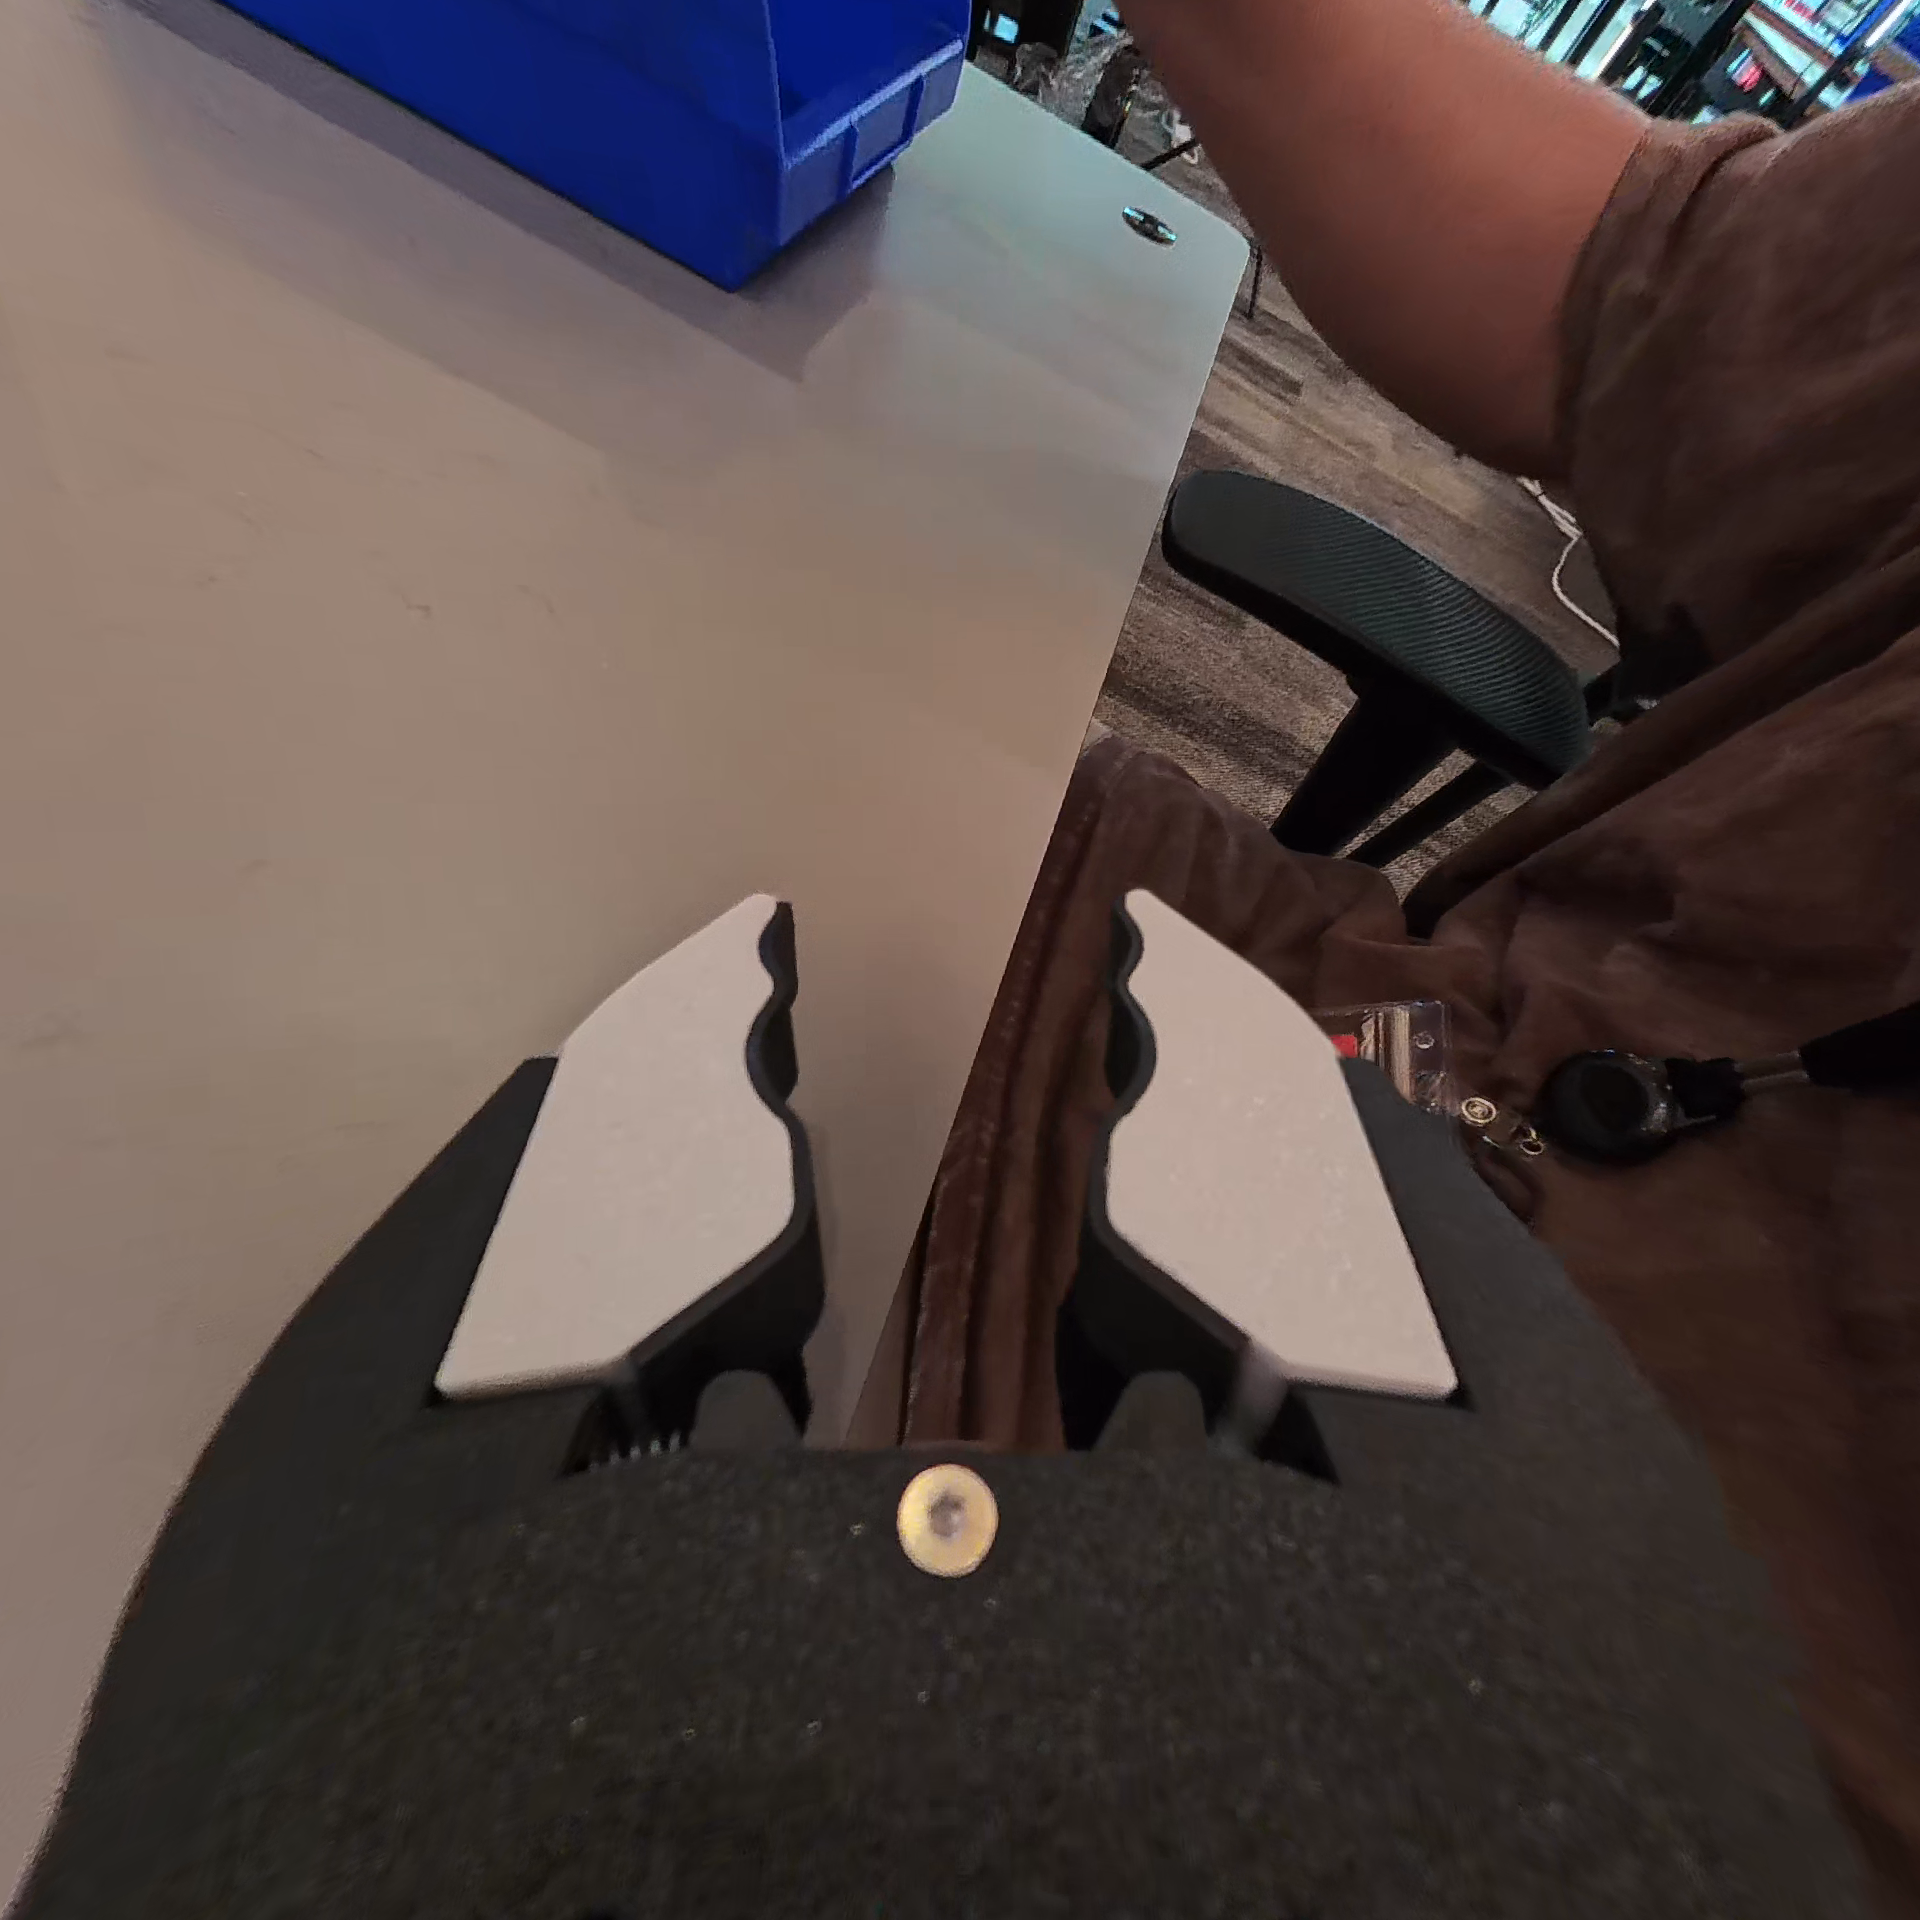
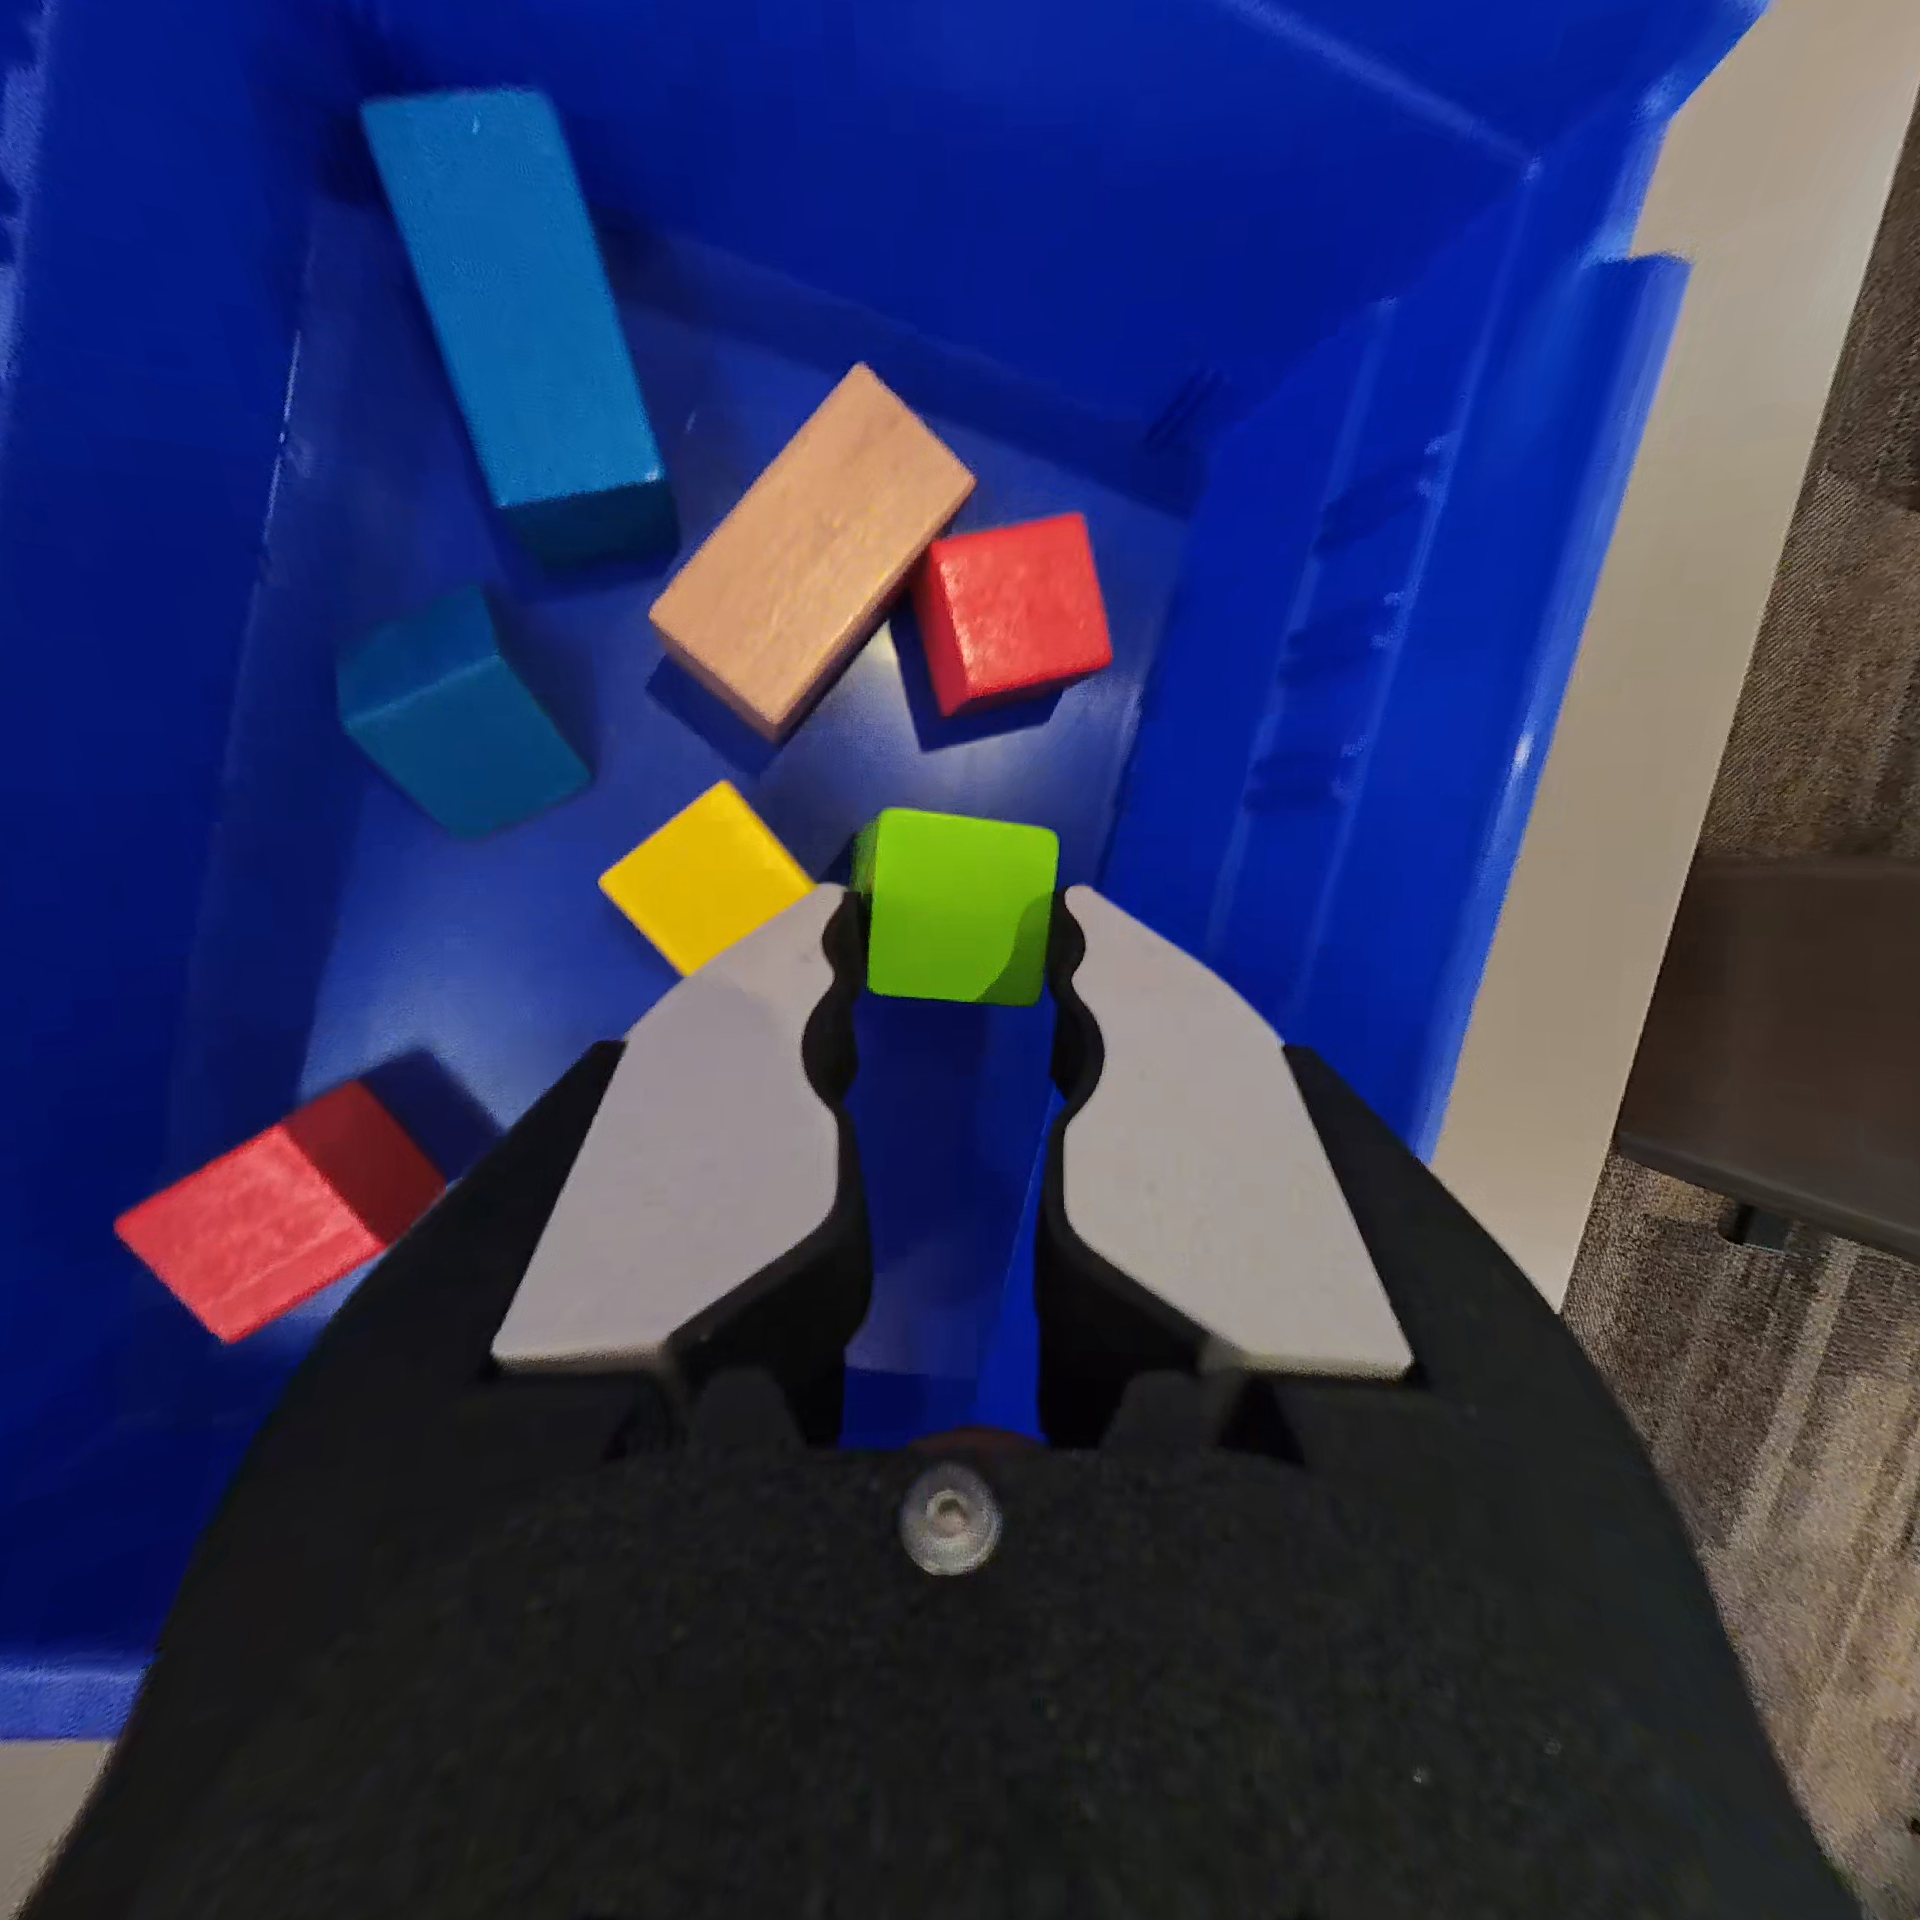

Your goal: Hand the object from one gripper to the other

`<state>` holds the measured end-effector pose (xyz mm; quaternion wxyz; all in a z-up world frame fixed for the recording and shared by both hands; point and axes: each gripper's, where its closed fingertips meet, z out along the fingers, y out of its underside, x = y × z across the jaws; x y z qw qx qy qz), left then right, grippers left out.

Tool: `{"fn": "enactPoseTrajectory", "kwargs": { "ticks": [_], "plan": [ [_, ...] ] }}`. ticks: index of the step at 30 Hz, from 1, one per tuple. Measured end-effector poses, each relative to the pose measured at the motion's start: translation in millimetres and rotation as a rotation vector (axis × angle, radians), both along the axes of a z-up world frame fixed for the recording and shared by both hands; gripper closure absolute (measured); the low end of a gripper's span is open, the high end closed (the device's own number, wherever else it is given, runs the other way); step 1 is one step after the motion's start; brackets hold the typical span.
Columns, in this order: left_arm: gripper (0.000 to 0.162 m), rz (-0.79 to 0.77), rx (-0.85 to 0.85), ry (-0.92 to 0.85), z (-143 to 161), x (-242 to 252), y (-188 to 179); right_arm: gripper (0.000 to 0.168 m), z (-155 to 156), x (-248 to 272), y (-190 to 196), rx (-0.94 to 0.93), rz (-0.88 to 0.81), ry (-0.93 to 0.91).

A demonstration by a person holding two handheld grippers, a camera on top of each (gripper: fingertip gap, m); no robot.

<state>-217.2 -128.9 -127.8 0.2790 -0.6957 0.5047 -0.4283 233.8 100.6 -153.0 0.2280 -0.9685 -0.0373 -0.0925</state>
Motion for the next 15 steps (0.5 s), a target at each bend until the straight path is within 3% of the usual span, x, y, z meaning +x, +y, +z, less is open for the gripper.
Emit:
{"fn": "enactPoseTrajectory", "kwargs": {
  "ticks": [14, 15],
  "plan": [
    [0.104, -0.013, 0.013, 0.025, -4.4, 0.3, -4.3, 0.133, -1.5, 3.2, 3.2, -0.020, -0.024, 0.023],
    [0.104, -0.011, 0.010, 0.017, -2.7, 0.2, -3.8, 0.124, -1.4, 4.2, 2.5, -0.020, -0.020, 0.012]
  ]
}}
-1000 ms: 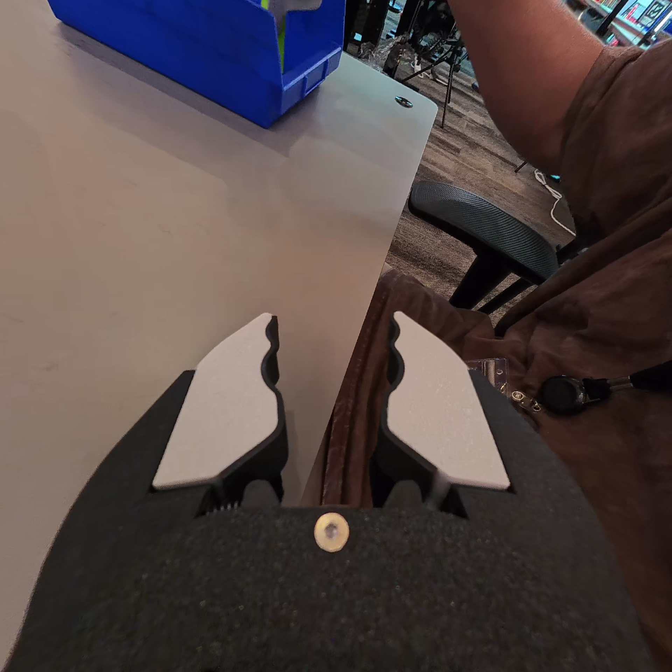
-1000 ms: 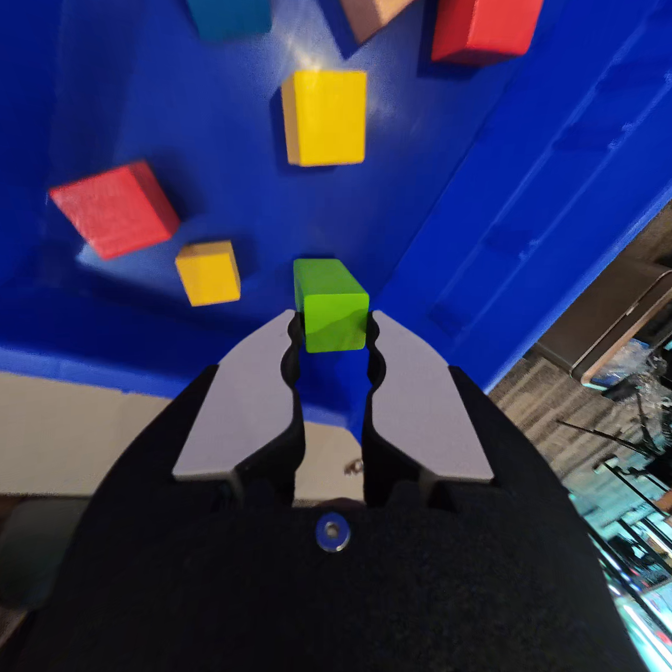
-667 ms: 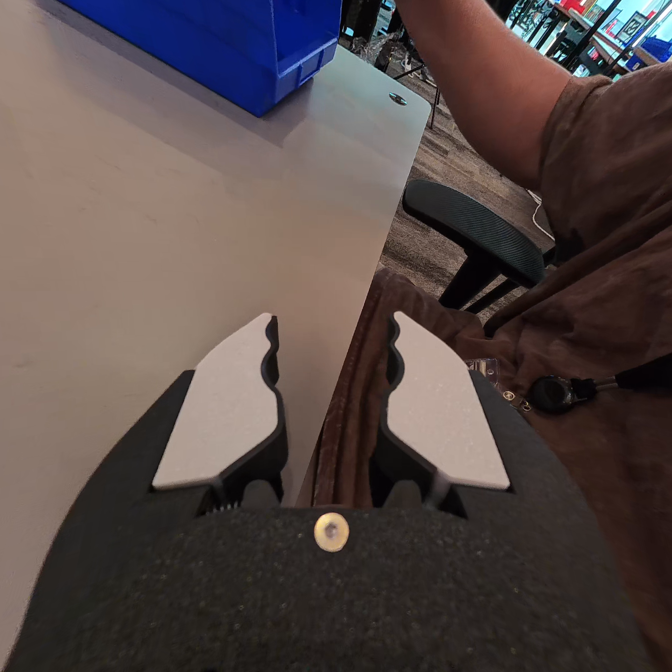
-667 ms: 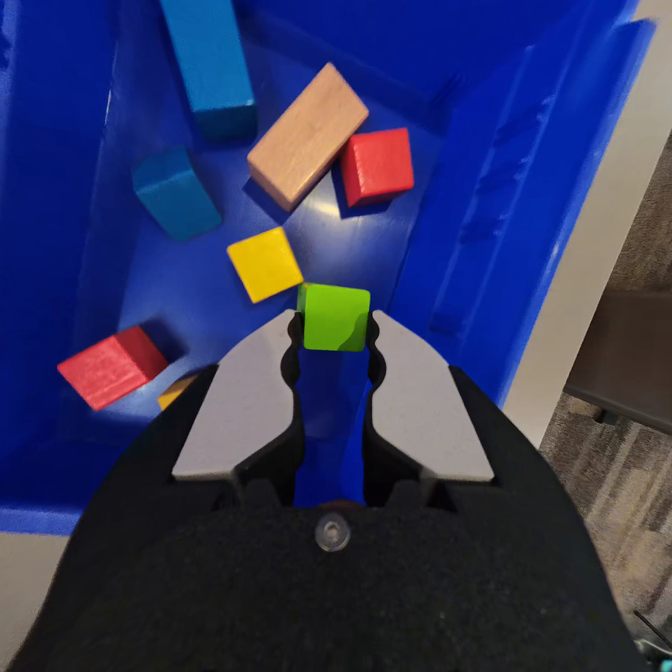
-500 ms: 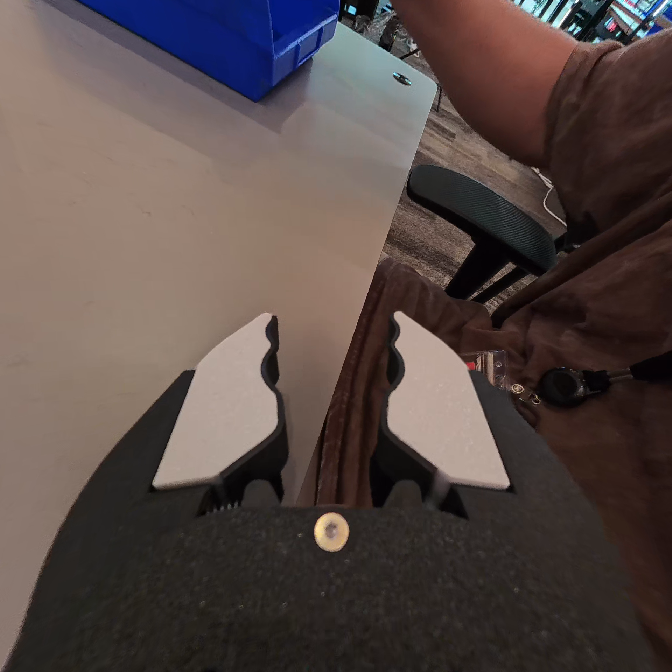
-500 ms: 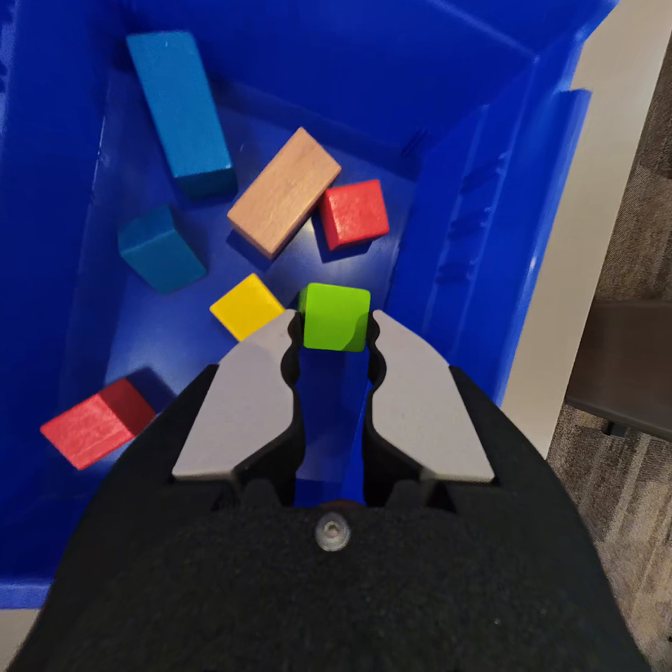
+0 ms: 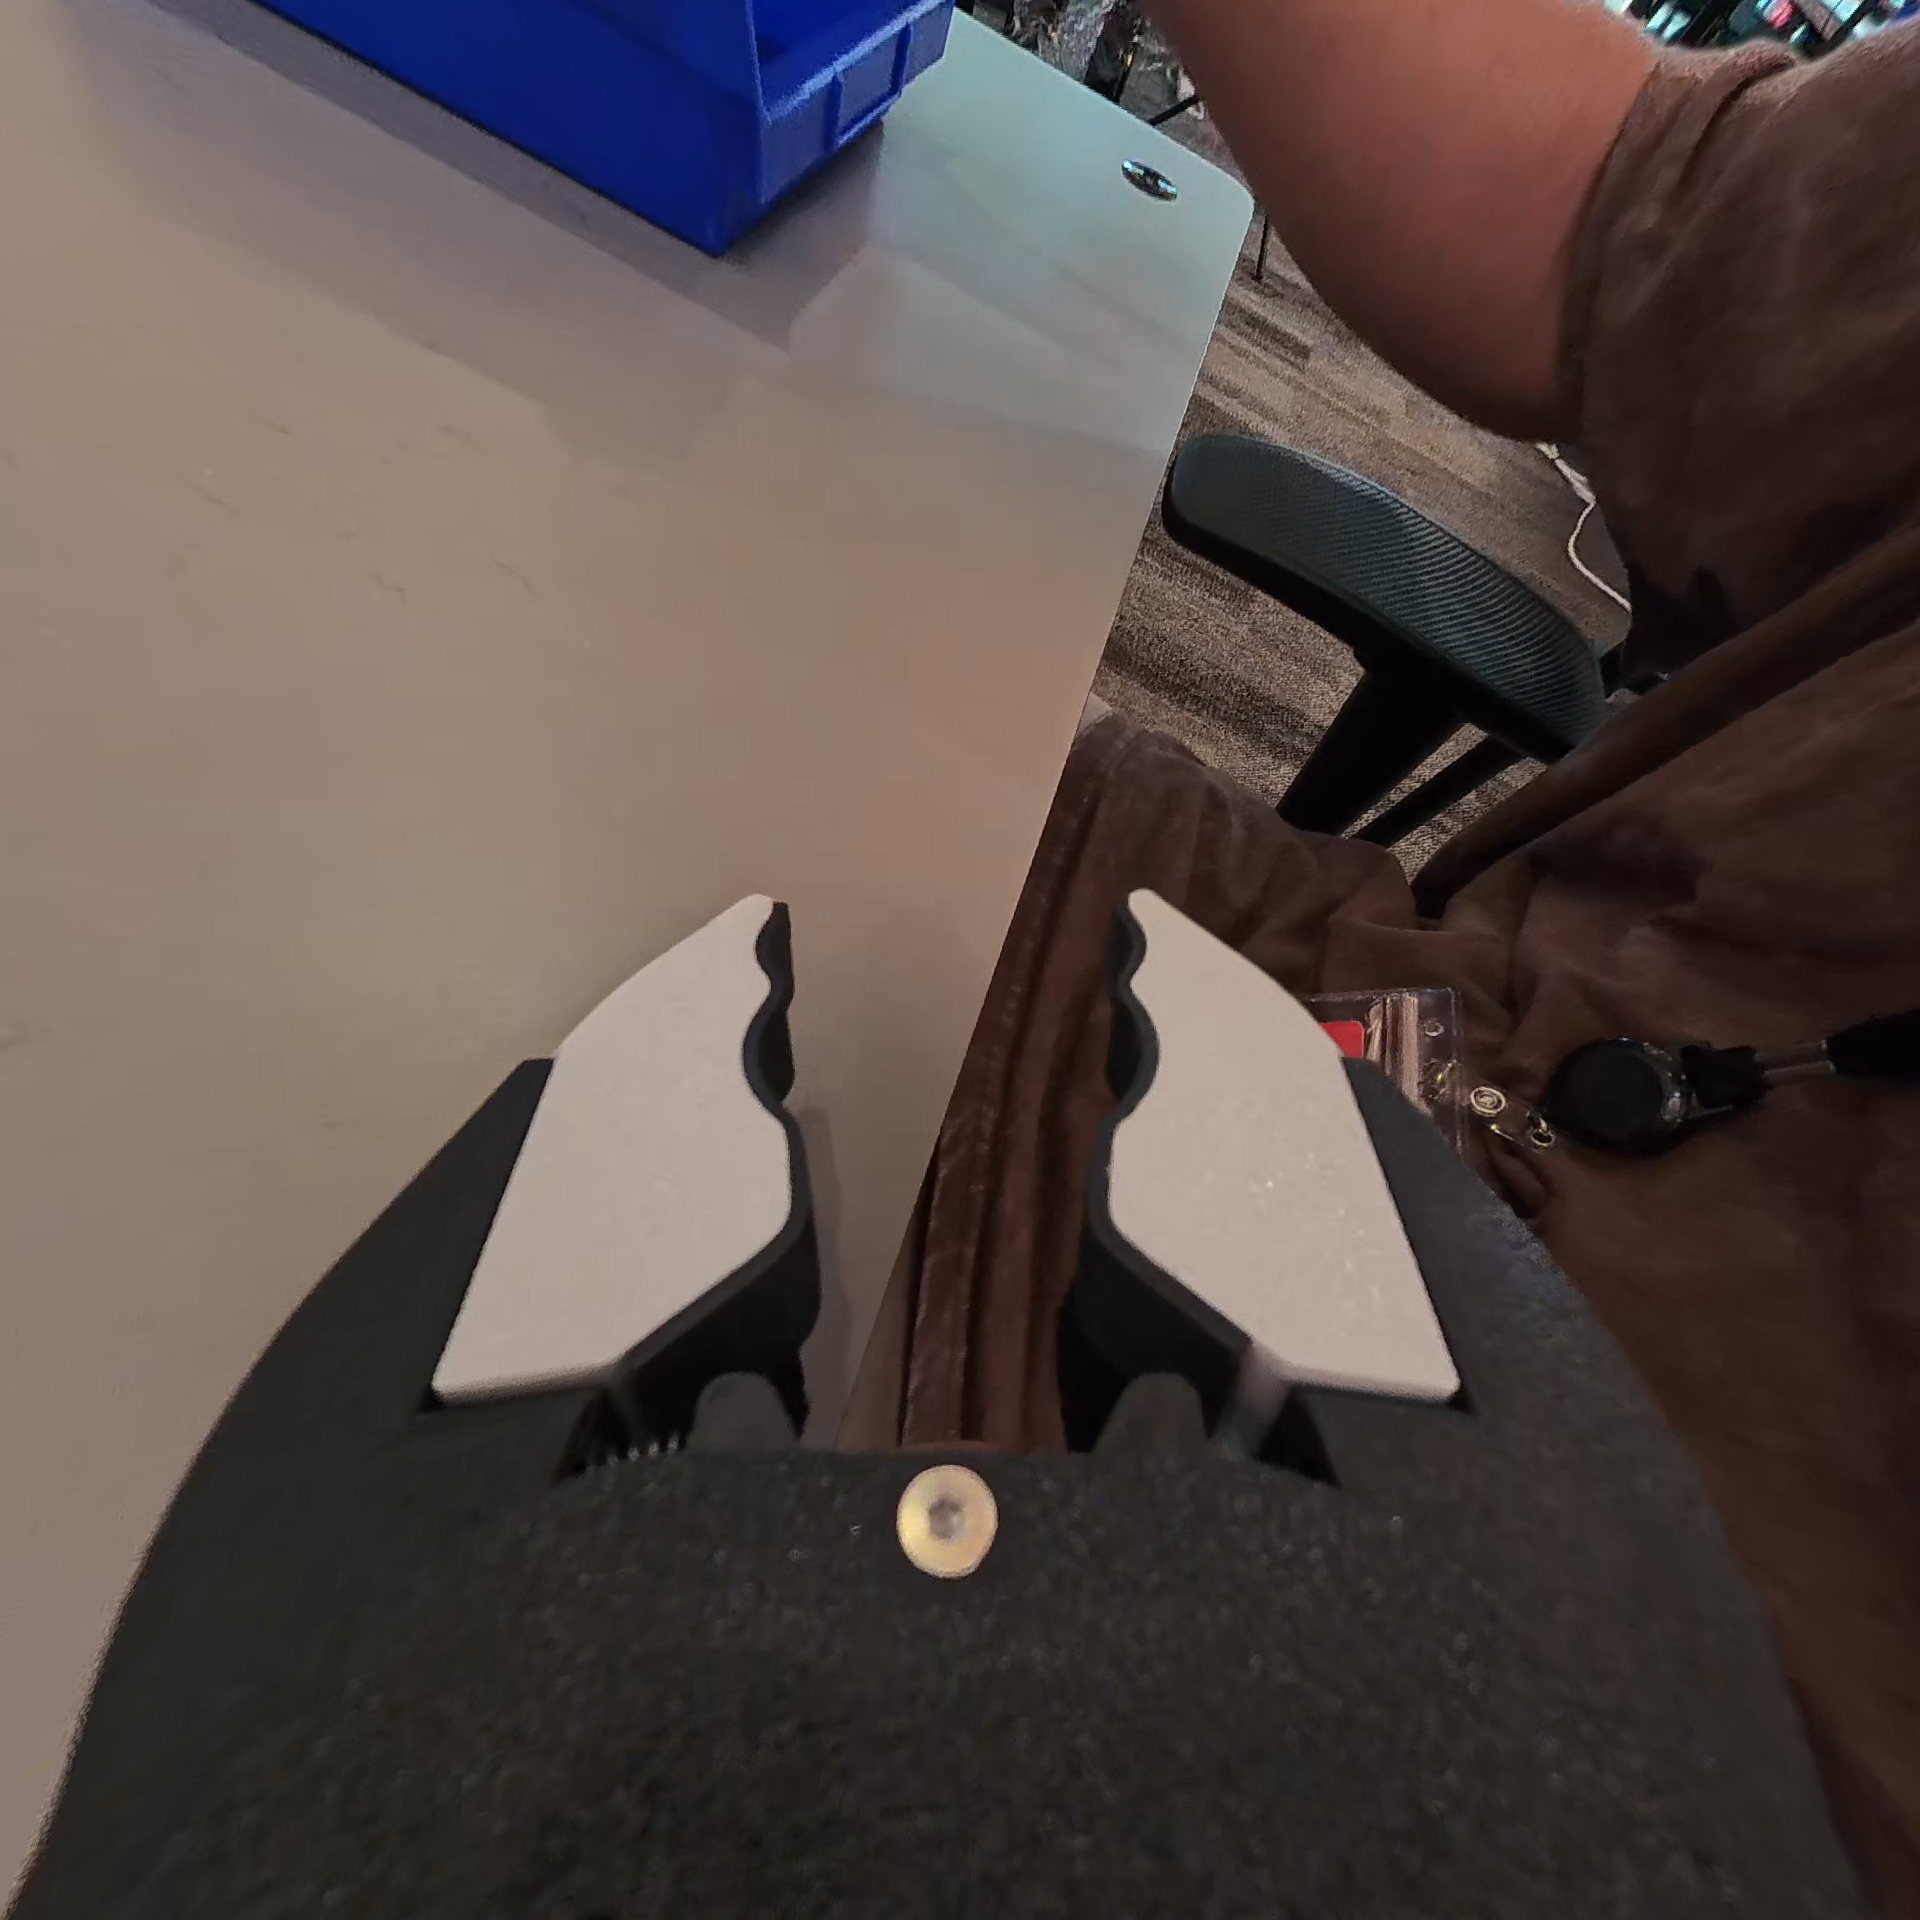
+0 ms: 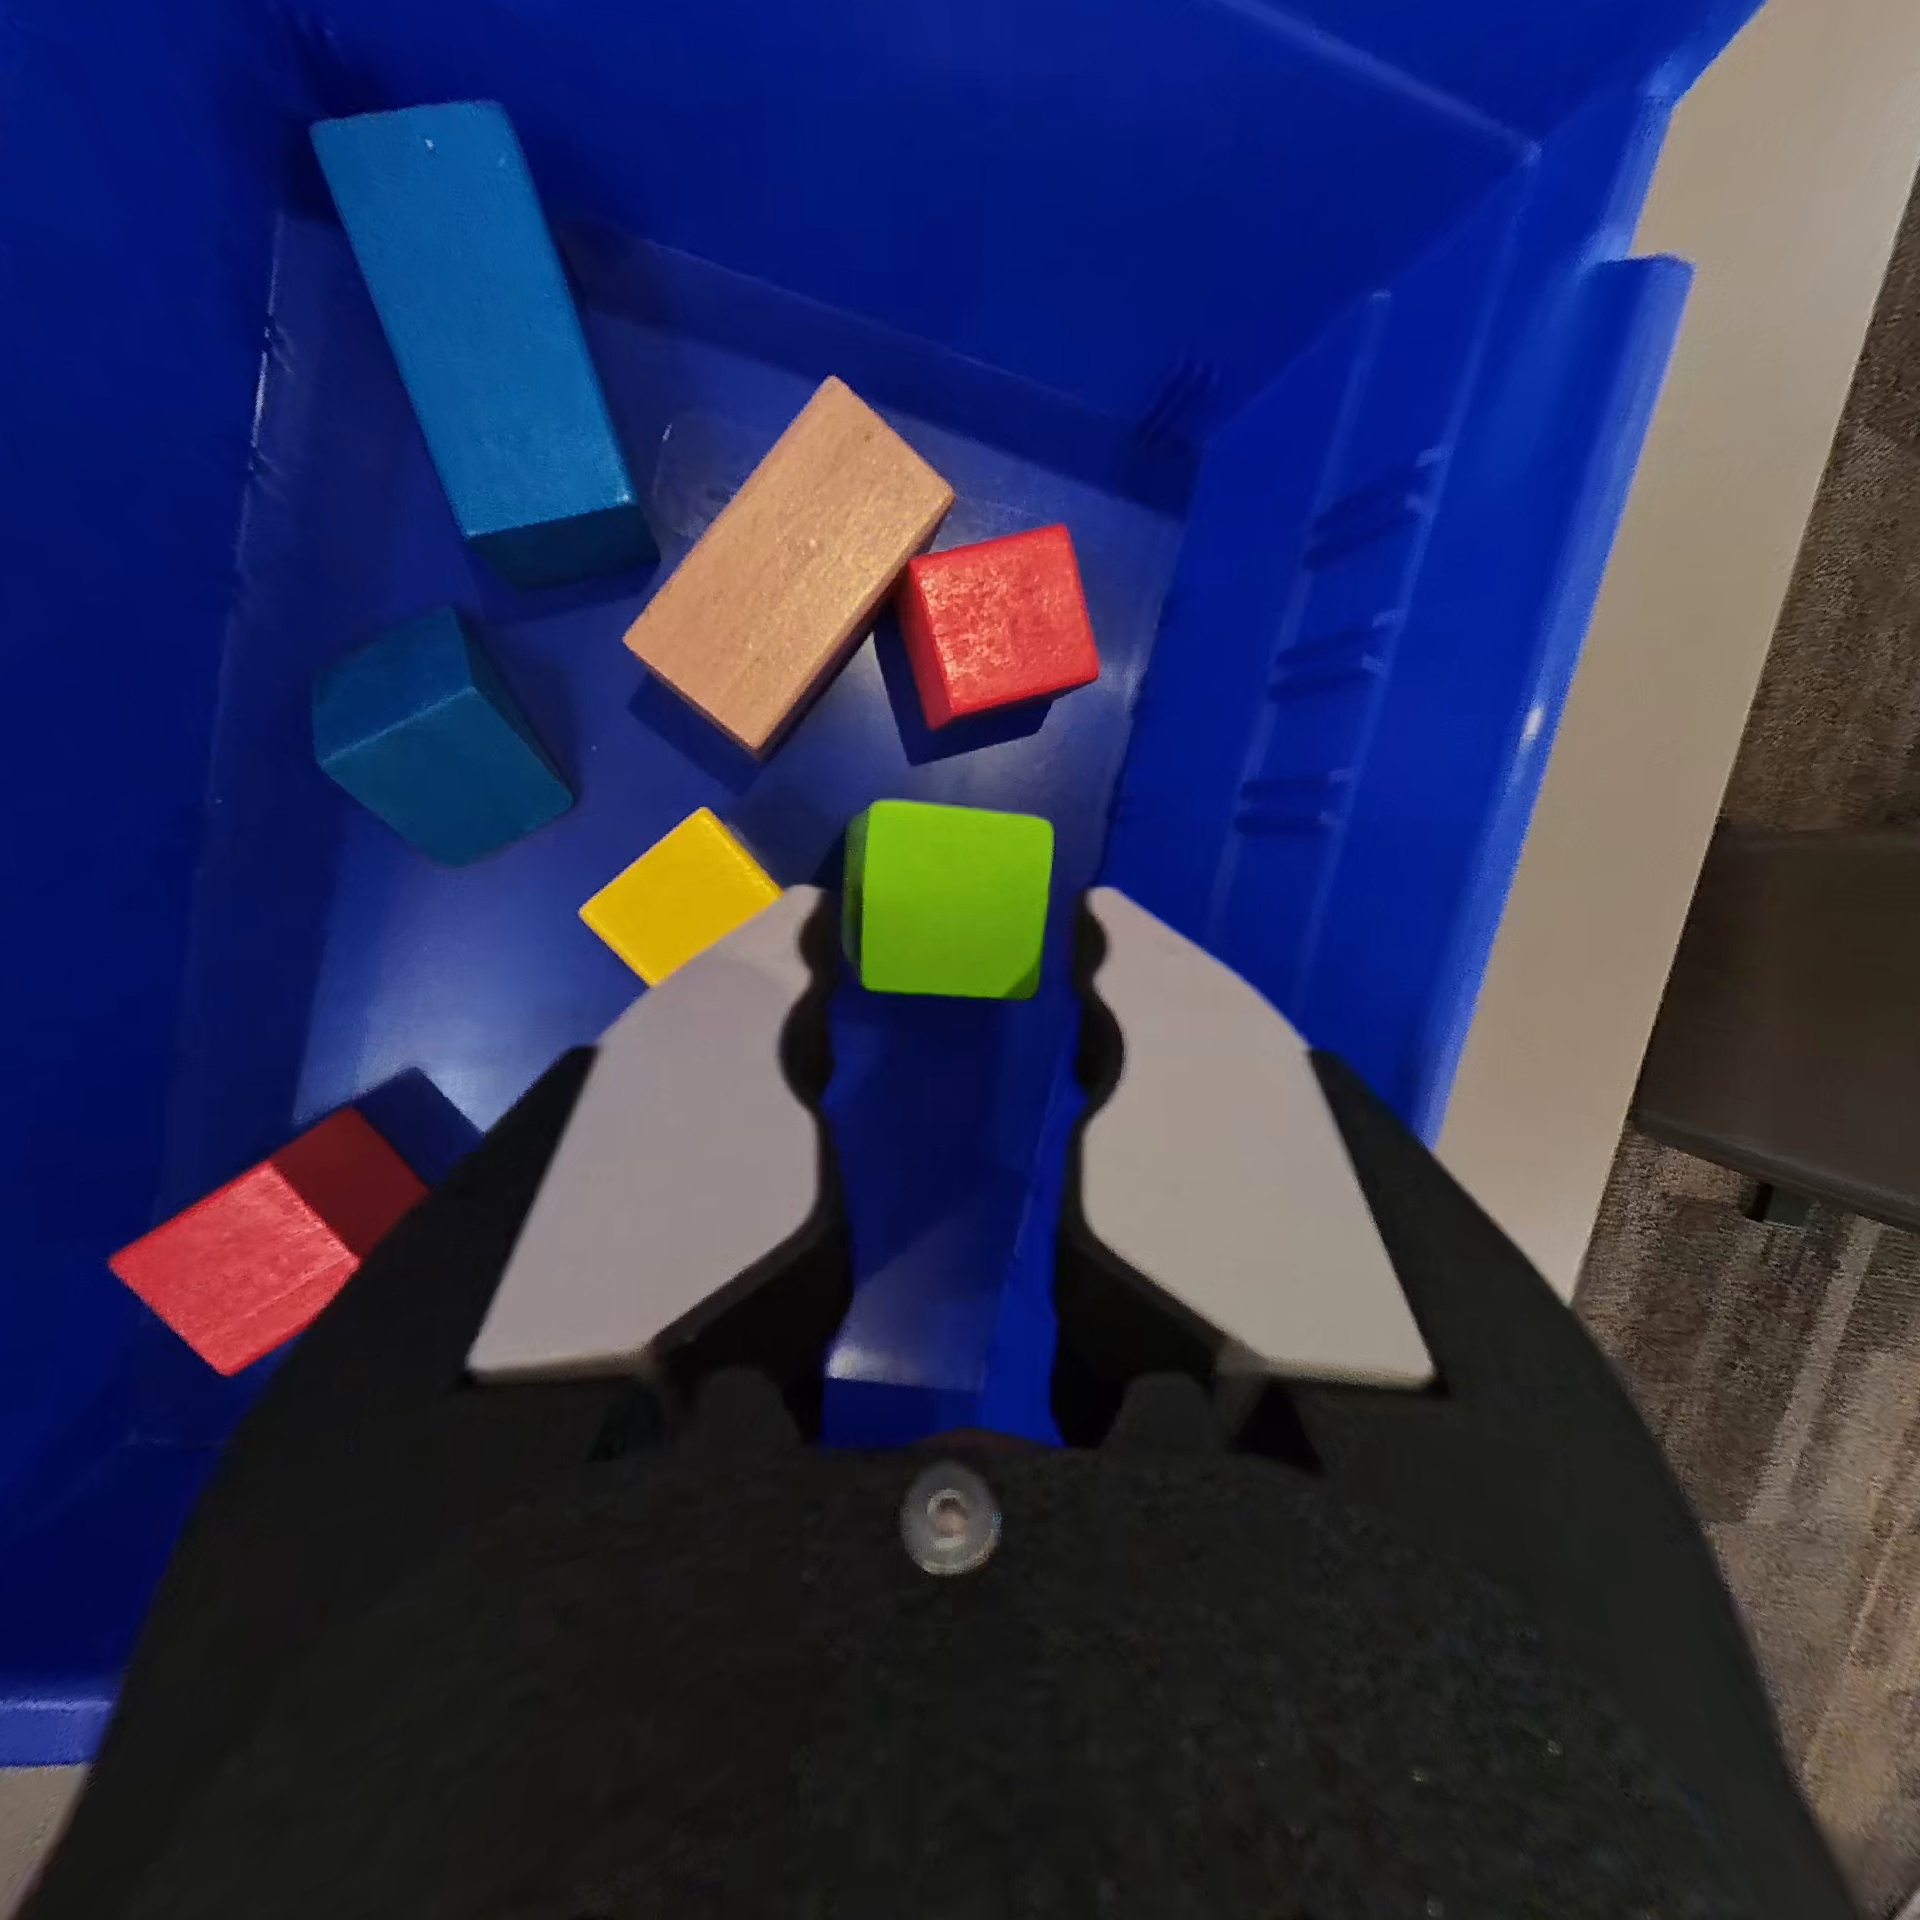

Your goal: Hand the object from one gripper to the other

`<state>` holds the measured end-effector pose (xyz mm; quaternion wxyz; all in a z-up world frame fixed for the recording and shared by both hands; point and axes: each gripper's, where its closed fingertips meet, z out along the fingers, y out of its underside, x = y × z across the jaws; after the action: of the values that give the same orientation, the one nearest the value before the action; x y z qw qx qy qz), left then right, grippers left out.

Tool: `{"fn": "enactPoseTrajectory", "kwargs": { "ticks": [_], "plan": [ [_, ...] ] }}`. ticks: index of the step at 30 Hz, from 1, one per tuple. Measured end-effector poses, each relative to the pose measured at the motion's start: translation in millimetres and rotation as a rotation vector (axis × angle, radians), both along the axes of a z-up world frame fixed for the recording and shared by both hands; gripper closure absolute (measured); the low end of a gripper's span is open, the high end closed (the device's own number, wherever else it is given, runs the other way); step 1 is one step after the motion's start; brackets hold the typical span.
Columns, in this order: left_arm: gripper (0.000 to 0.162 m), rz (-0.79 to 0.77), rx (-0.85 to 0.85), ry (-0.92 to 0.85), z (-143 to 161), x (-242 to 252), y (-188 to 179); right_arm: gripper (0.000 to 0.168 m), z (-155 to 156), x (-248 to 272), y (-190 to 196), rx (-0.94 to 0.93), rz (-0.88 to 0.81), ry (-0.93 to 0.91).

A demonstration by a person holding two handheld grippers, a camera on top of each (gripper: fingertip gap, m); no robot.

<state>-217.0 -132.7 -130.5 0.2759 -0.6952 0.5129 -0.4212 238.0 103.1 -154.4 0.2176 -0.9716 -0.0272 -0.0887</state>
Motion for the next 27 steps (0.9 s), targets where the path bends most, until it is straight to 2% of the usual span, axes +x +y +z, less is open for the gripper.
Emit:
{"fn": "enactPoseTrajectory", "kwargs": {
  "ticks": [1, 2, 4, 8, 10, 12, 15, 16, 23, 25, 27],
  "plan": [
    [0.104, 0.002, -0.002, -0.008, 2, 0, 1, 0.108, 3, 1, -1, 0.011, 0.005, -0.015],
    [0.103, 0.006, -0.003, -0.016, 3, -1, 2, 0.101, 11, 2, -3, 0.035, 0.009, -0.036],
    [0.102, 0.019, 0.006, -0.023, 4, -3, 6, 0.103, 43, 2, -8, 0.141, 0.025, -0.080],
    [0.098, 0.030, 0.041, -0.038, 6, -5, 12, 0.115, 122, -23, -30, 0.470, 0.096, -0.132],
    [0.097, 0.041, 0.057, -0.054, 8, -5, 15, 0.120, 139, -32, -40, 0.587, 0.147, -0.189],
    [0.096, 0.041, 0.061, -0.058, 8, -3, 15, 0.128, 128, -29, -46, 0.546, 0.148, -0.228],
    [0.096, 0.034, 0.060, -0.040, 6, -2, 13, 0.105, 96, -23, -47, 0.403, 0.121, -0.182],
    [0.097, 0.035, 0.067, -0.036, 6, -1, 13, 0.103, 91, -25, -47, 0.387, 0.119, -0.153],
    [0.096, 0.050, 0.087, -0.026, 4, -3, 15, 0.102, 88, -48, -50, 0.400, 0.128, -0.075],
    [0.096, 0.066, 0.098, -0.029, 4, -6, 19, 0.103, 92, -77, -58, 0.479, 0.155, 0.038],
    [0.099, 0.033, 0.108, -0.035, 8, -11, 15, 0.103, 93, -135, -77, 0.594, 0.230, 0.270]
  ]
}}
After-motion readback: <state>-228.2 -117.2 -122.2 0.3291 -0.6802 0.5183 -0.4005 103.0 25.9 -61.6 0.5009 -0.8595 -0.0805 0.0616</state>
